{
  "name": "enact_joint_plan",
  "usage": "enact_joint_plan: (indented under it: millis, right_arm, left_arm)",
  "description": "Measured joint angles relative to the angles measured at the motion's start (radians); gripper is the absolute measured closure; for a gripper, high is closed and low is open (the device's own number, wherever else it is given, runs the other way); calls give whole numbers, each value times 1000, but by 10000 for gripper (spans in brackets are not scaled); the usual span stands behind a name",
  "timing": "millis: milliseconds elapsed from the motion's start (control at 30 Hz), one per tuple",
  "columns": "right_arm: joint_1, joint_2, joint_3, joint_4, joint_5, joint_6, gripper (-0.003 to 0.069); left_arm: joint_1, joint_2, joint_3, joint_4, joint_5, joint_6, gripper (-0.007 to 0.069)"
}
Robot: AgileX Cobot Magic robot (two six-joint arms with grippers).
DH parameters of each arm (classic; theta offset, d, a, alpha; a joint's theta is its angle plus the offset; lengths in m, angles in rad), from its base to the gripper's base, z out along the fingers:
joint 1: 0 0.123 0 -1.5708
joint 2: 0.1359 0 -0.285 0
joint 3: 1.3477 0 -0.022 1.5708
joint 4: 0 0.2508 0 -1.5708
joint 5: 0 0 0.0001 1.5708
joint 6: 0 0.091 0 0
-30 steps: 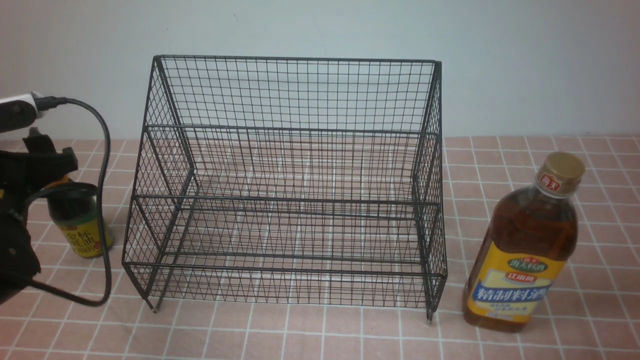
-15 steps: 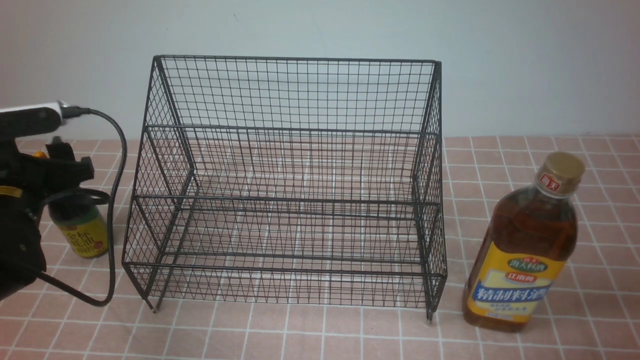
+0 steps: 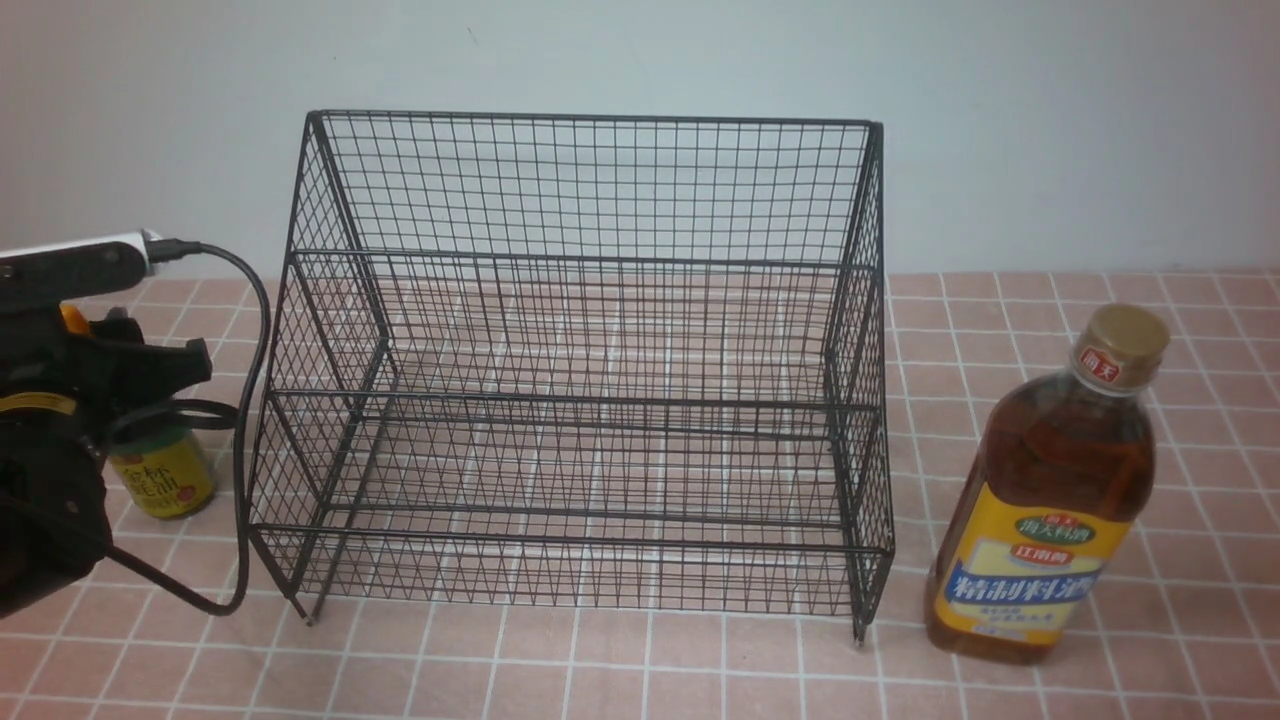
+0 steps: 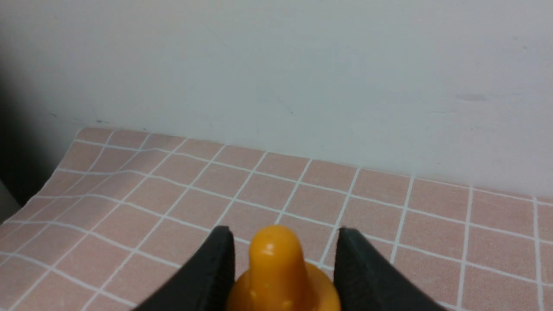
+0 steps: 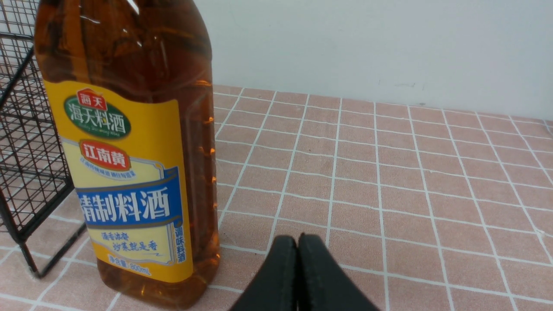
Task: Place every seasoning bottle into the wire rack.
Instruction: Use the left arm to grab the condiment bottle closest to it, then use the left arm to put the condiment bottle back on the shelf
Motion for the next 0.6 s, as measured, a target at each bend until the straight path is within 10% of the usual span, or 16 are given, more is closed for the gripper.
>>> enact_joint_plan:
  millis: [600]
  right_arm:
    - [0,0,0,0,0,0,673]
  left_arm:
    - [9,-489,-251,-1,553,132,357]
